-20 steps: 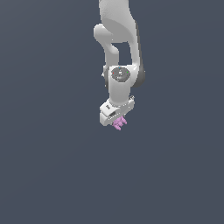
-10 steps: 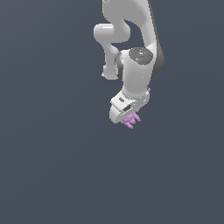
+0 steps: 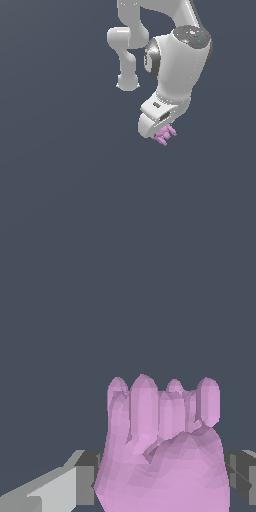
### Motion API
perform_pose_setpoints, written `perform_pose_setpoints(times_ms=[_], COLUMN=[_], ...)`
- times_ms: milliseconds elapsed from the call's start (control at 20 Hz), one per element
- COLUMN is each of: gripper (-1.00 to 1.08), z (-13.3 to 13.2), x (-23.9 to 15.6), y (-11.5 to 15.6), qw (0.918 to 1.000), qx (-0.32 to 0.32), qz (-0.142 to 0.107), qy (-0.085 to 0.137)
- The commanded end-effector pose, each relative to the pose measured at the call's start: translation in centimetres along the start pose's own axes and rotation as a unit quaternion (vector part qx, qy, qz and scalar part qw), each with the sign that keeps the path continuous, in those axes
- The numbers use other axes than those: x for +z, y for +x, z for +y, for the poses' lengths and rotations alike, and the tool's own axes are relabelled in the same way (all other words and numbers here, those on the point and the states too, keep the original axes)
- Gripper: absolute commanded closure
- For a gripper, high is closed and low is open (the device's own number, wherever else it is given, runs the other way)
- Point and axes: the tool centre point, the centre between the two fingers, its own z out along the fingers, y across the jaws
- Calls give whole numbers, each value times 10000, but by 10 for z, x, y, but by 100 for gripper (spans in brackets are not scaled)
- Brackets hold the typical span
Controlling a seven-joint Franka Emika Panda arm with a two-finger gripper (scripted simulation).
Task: Pick up the object and move it to a goal position.
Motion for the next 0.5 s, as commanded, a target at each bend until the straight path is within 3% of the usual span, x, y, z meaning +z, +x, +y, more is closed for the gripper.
perform_pose_setpoints(times_ms=[0,450], gripper=[108,108], z=[-1,-3], x=[-9,-22], y=[7,18], qw=[10000,10000], qx=[4,6], qz=[-5,-7], qy=[2,3])
